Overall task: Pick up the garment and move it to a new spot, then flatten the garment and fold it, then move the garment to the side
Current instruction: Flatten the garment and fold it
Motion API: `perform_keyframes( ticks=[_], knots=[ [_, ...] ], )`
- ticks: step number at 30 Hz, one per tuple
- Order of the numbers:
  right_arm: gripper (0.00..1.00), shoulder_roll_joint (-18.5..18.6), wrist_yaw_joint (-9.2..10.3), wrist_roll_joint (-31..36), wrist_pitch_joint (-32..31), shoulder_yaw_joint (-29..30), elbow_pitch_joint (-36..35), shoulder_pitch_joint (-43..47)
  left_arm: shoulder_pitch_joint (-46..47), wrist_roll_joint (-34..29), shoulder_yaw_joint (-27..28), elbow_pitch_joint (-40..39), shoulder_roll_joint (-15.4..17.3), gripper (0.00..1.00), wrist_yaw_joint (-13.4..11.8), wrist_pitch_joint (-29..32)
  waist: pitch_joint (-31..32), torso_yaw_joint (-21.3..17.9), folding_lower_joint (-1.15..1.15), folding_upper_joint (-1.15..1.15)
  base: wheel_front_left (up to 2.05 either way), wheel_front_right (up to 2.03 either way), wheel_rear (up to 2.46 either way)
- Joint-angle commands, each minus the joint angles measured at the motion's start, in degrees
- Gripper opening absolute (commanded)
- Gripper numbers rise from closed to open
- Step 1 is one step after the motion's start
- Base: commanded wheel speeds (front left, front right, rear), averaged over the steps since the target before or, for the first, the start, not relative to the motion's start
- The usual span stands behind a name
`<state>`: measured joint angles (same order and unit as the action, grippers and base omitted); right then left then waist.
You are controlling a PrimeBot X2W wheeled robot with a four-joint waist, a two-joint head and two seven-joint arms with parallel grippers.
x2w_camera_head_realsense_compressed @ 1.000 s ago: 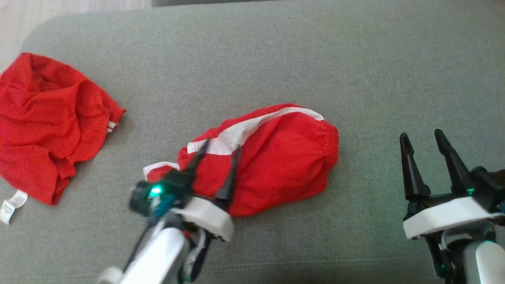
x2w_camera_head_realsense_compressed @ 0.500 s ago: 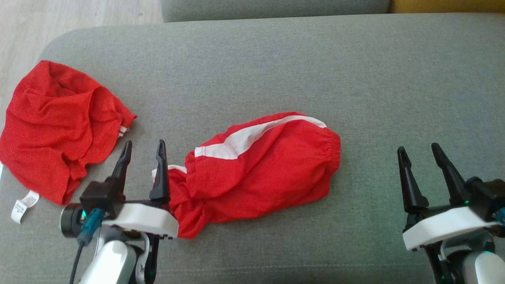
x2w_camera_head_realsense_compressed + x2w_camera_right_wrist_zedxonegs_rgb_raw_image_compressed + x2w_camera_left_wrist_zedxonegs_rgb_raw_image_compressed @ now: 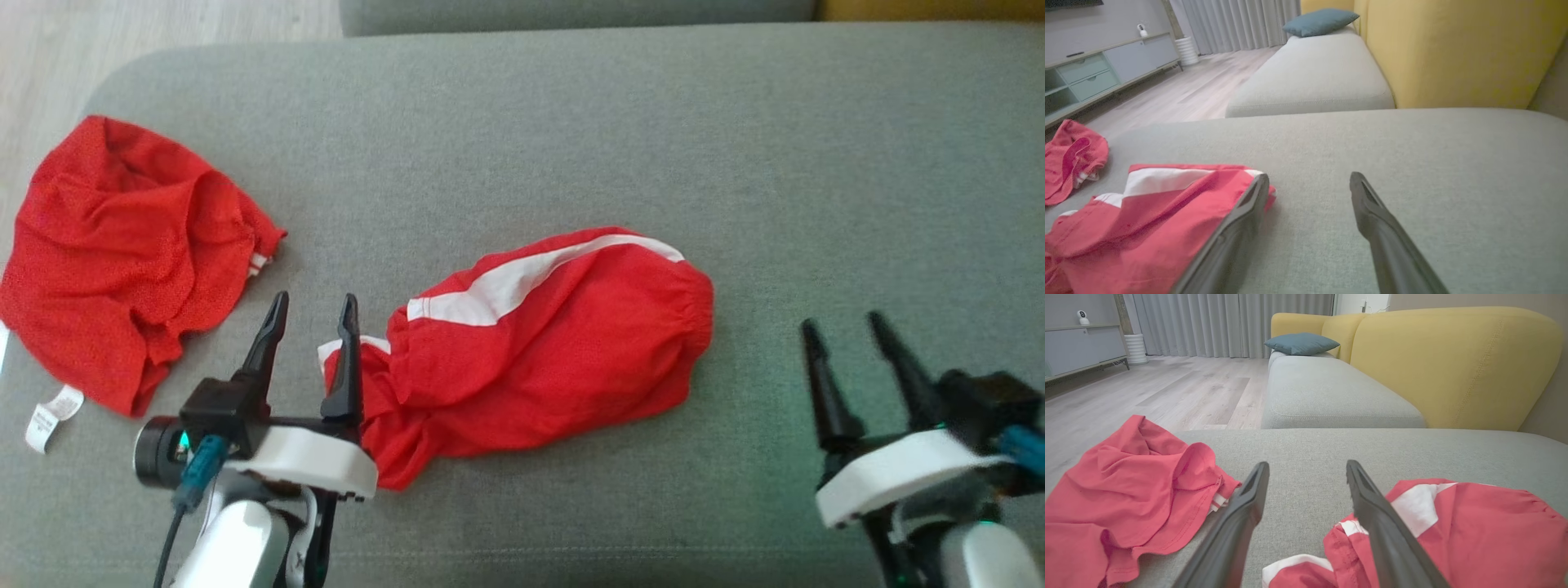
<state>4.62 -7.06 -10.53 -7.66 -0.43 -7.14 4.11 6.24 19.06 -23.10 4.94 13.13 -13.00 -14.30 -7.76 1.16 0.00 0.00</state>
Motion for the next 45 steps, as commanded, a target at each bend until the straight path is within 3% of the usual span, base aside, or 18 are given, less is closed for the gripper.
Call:
perform_keyframes(
  ticks=[1,12,19,21,22,27,33,39,45],
  knots=[
    [1.00,1.59,-0.43,-0.94,-0.43,-2.86,0.22,-2.73,3.26,-0.85,2.13,-2.17,0.44,1.00,0.51,-0.70,-1.28,0.59,0.00,0.00,0.00,0.00,0.00],
    [1.00,0.64,-0.43,-8.11,1.79,-8.57,14.10,-11.70,6.59,-2.89,1.10,-1.52,-1.22,1.00,1.74,-0.70,-5.04,3.43,0.00,0.00,0.00,0.00,0.00],
    [1.00,0.08,-0.43,-12.63,-0.50,-11.20,19.35,-14.62,7.16,-3.86,1.49,-0.92,-2.03,1.00,2.22,-0.70,-5.77,4.18,0.00,0.00,0.00,0.00,0.00],
    [0.10,0.31,-0.43,-13.85,-0.67,-11.62,19.56,-15.10,7.26,-4.11,1.62,-0.78,-2.26,1.00,2.33,-0.70,-5.88,4.27,0.00,0.00,0.00,0.00,0.00],
    [0.00,0.82,-0.43,-14.55,-0.45,-11.79,19.24,-15.52,7.31,-4.30,1.77,-0.66,-2.53,1.00,2.44,-0.70,-5.90,4.34,0.00,0.00,0.00,0.00,0.00],
    [0.00,3.37,-0.43,-13.60,1.66,-10.39,15.92,-16.63,7.16,-4.68,2.25,-0.62,-3.17,1.00,2.82,-0.70,-5.69,4.17,0.00,0.00,0.00,0.00,0.00],
    [0.00,8.03,-0.43,-7.97,1.80,-9.87,12.10,-15.92,6.99,-5.19,2.73,-0.39,-3.82,1.00,3.39,-0.70,-5.66,3.62,0.00,0.00,0.00,0.00,0.00],
    [0.00,12.69,-0.43,-2.45,-2.22,-13.79,13.81,-10.67,7.06,-5.71,2.64,0.08,-4.44,1.00,4.21,-0.70,-6.03,3.23,0.00,0.00,0.00,0.00,0.00],
    [0.00,13.81,-0.43,-0.44,-3.80,-15.54,16.61,-7.22,7.08,-6.06,2.60,0.91,-4.66,1.00,4.80,-0.70,-6.26,2.53,0.00,0.00,0.00,0.00,0.00]
  ],
)
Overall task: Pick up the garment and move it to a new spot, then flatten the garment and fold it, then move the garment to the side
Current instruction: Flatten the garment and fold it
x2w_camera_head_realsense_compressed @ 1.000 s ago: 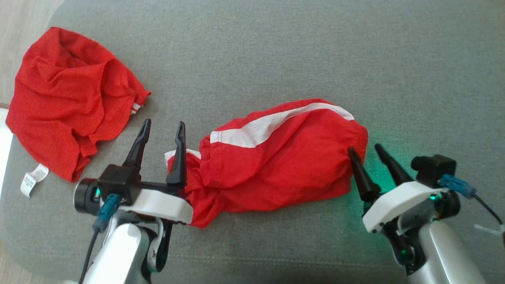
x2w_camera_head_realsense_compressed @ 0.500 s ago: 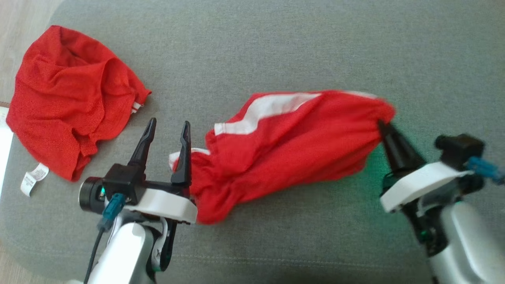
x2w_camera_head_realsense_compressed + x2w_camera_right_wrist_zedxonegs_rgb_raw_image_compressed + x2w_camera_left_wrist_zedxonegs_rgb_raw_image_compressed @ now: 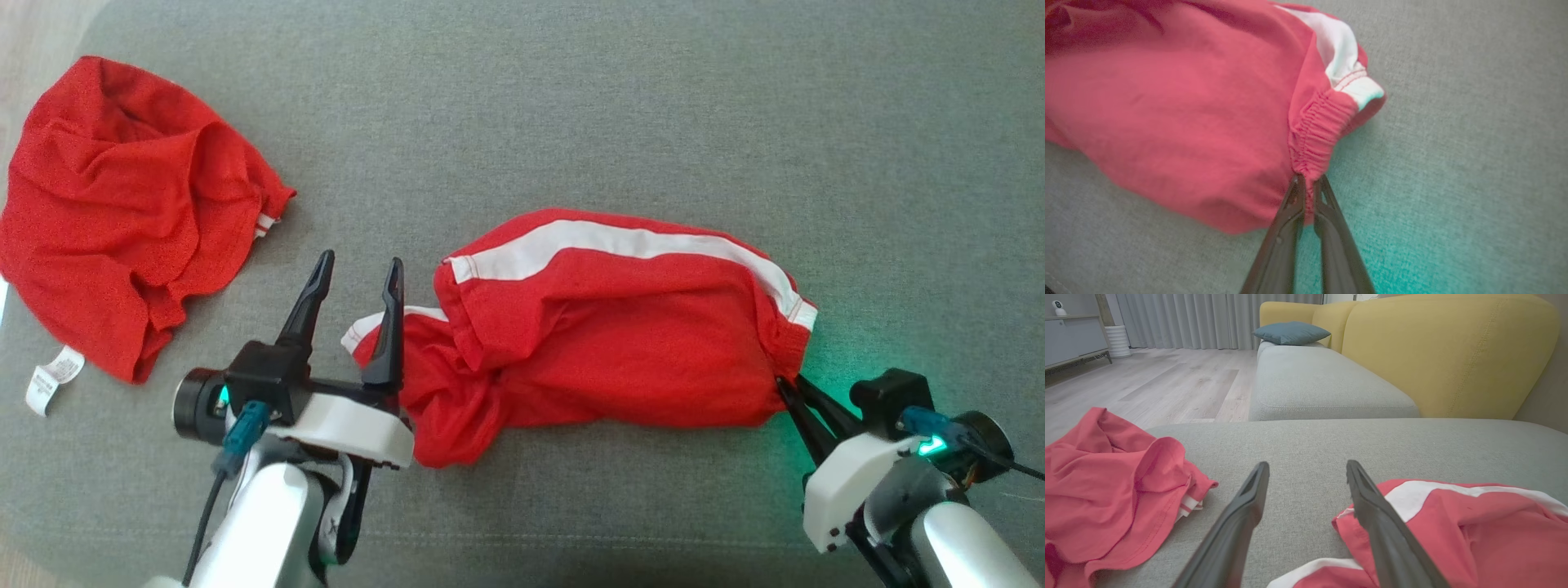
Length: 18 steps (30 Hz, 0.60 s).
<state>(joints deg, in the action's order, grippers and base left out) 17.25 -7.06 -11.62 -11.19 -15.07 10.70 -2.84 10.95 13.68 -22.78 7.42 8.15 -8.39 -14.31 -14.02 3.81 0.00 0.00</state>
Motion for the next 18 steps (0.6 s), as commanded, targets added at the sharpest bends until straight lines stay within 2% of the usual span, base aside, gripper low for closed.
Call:
perform_keyframes(
  ticks=[1,4,5,6,7,11,18],
  knots=[
    [0.00,0.85,-0.43,0.91,-0.23,-0.64,-0.94,0.02,2.36,-0.74,2.28,-1.47,0.30,1.00,0.25,-0.69,0.00,-0.23,0.00,0.00,0.00,0.00,0.00],
    [0.00,-0.10,-0.43,1.35,-0.07,0.02,-0.28,0.37,2.28,-0.81,2.33,-1.33,0.23,1.00,0.32,-0.69,0.03,-0.43,0.00,0.00,0.00,0.00,0.00],
    [0.20,-0.73,-0.43,1.48,0.17,0.35,0.01,0.48,2.18,-0.84,2.33,-1.20,0.21,1.00,0.35,-0.69,0.12,-0.52,0.00,0.00,0.00,0.00,0.00],
    [0.83,-1.46,-0.43,1.53,0.61,0.88,0.21,0.61,2.06,-0.84,2.34,-1.07,0.17,1.00,0.37,-0.69,0.25,-0.59,0.00,0.00,0.00,0.00,0.00],
    [1.00,-2.22,-0.43,1.58,1.25,1.58,0.26,0.76,1.95,-0.84,2.35,-0.97,0.14,1.00,0.39,-0.69,0.39,-0.63,0.00,0.00,0.00,0.00,0.00],
    [1.00,-5.47,-0.43,1.61,5.09,5.74,-1.98,2.11,1.26,-0.70,2.40,-0.41,0.07,1.00,0.49,-0.69,1.39,-0.62,0.00,0.00,0.00,0.00,0.00],
    [1.00,-9.81,-0.43,1.02,9.53,9.67,-11.85,6.33,-0.28,-0.17,2.93,0.18,0.70,1.00,0.13,-0.67,3.19,-1.25,0.00,0.00,0.00,0.00,0.00]
  ],
)
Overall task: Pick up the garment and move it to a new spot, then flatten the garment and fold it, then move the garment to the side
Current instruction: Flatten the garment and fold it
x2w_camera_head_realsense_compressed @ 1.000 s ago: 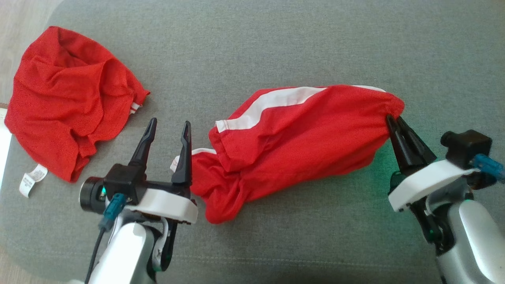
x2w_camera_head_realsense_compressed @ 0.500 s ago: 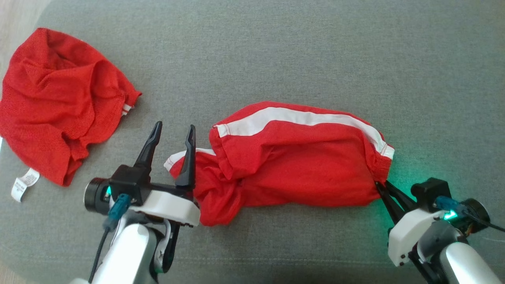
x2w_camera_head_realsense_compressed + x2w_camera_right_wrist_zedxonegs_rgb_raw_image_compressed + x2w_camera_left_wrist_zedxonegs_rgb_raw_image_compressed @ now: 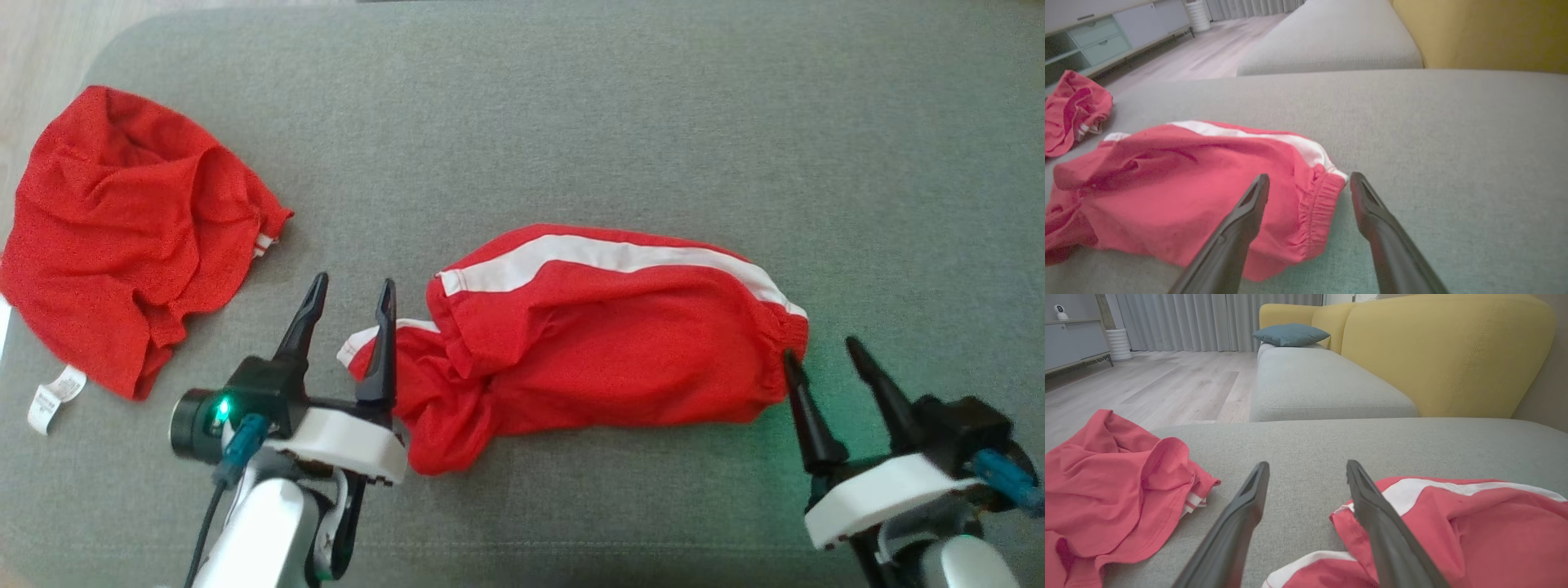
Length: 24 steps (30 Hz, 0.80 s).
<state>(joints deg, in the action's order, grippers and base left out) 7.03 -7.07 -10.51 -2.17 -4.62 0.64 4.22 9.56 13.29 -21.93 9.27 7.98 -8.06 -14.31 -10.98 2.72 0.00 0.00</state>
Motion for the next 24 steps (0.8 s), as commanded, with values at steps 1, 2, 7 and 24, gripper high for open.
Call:
perform_keyframes(
  ticks=[1,2,7,24],
  knots=[
    [1.00,0.12,-0.42,-0.14,0.82,-0.44,-3.06,-0.54,0.97,0.29,2.22,-1.64,1.03,1.00,-0.34,-0.57,0.38,-0.35,0.00,0.00,0.00,0.00,0.00],
    [1.00,-0.37,-0.42,-0.13,1.35,0.35,-5.39,-0.72,0.76,0.40,2.42,-1.74,1.34,1.00,-0.59,-0.22,0.76,-0.74,0.00,0.00,0.00,0.00,0.00],
    [1.00,-1.06,-0.42,0.01,1.47,2.83,-9.16,-2.46,0.38,0.55,2.29,-2.05,2.12,1.00,-0.74,1.41,1.93,-1.55,0.00,0.00,0.00,0.00,0.00],
    [1.00,-2.02,-0.42,-0.73,0.22,3.30,-9.92,-2.73,0.89,1.59,0.13,-3.15,2.96,1.00,0.44,6.41,2.13,-2.24,0.00,0.00,0.00,0.00,0.00]
  ],
)
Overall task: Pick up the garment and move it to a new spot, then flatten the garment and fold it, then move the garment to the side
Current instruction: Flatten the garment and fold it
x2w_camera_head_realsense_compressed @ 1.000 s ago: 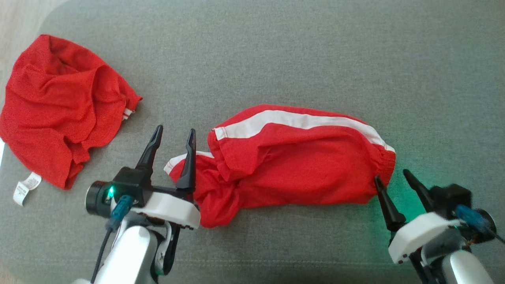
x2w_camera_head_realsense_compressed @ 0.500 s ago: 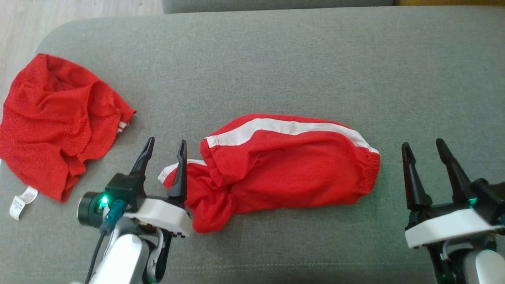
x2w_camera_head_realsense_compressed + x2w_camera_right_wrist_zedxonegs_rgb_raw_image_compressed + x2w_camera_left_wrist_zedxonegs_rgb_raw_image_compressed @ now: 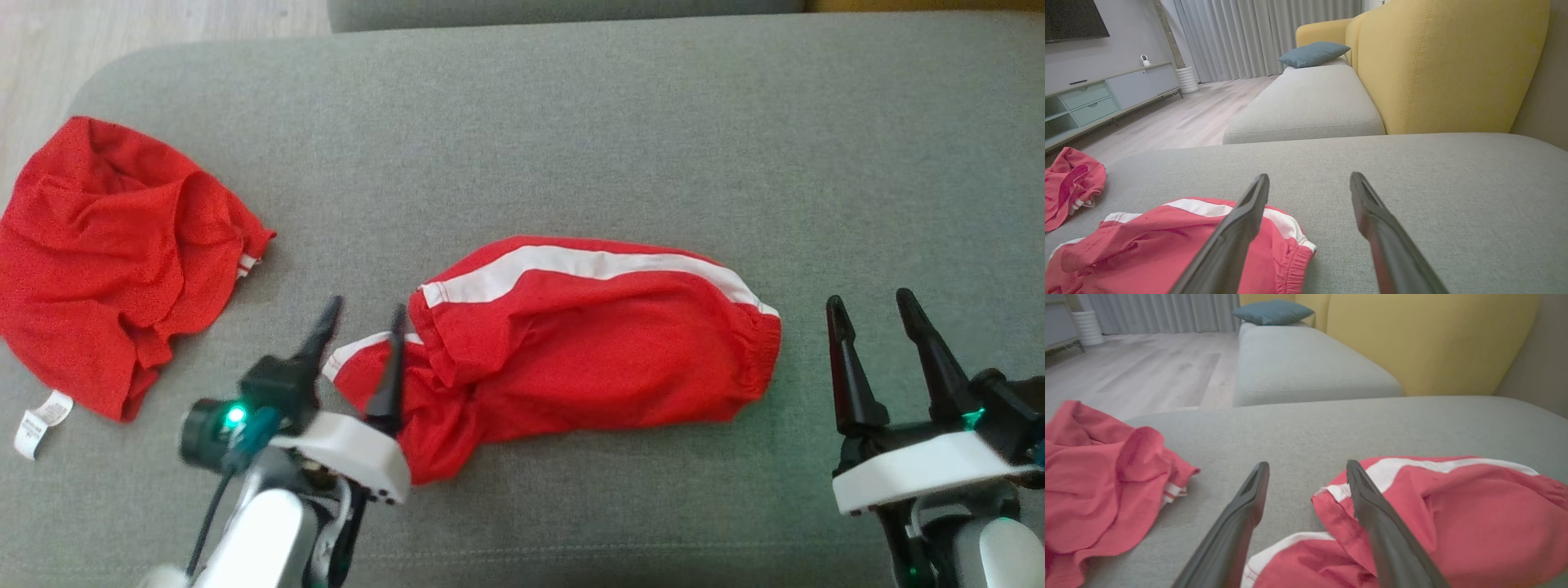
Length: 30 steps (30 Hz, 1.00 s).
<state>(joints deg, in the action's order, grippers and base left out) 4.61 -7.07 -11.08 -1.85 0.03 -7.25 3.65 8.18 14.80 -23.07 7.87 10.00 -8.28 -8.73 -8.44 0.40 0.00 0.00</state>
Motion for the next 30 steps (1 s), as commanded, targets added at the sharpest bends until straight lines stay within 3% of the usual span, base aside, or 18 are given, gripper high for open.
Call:
perform_keyframes(
  ticks=[1,9,16,26,27,29,30],
  knots=[
    [1.00,0.43,-0.42,-0.15,-0.18,-1.42,-2.08,-2.28,3.14,0.28,0.71,-1.52,0.81,1.00,1.34,1.89,-0.70,0.11,0.00,0.00,0.00,0.00,0.00],
    [1.00,0.61,-0.42,-0.19,-0.33,-2.24,-2.16,-3.49,11.69,5.12,-1.26,3.54,-1.63,1.00,5.69,14.75,-3.00,-0.66,0.00,0.00,0.00,0.00,0.00],
    [1.00,0.45,-0.42,-0.45,-0.17,-2.18,-1.57,-3.93,16.61,9.94,-0.02,10.39,-2.58,1.00,6.49,24.06,-4.37,-2.19,0.00,0.00,0.00,0.00,0.00],
    [1.00,0.34,-0.42,-0.63,0.10,-1.88,-1.18,-4.52,18.77,10.84,0.61,11.49,-2.13,1.00,6.37,24.25,-5.64,-2.42,0.00,0.00,0.00,0.00,0.00],
    [1.00,0.33,-0.42,-0.66,0.08,-1.95,-1.14,-4.62,18.91,10.82,0.53,11.56,-2.07,0.84,6.47,24.15,-5.71,-2.42,0.00,0.00,0.00,0.00,0.00],
    [1.00,0.34,-0.42,-0.74,0.07,-2.09,-1.11,-4.80,19.20,10.80,0.36,11.81,-1.94,0.16,6.67,24.11,-5.86,-2.44,0.00,0.00,0.00,0.00,0.00],
    [1.00,0.37,-0.42,-0.77,0.07,-2.12,-1.11,-4.88,19.37,10.73,0.28,11.94,-1.86,0.00,6.69,24.05,-5.95,-2.45,0.00,0.00,0.00,0.00,0.00]
  ],
)
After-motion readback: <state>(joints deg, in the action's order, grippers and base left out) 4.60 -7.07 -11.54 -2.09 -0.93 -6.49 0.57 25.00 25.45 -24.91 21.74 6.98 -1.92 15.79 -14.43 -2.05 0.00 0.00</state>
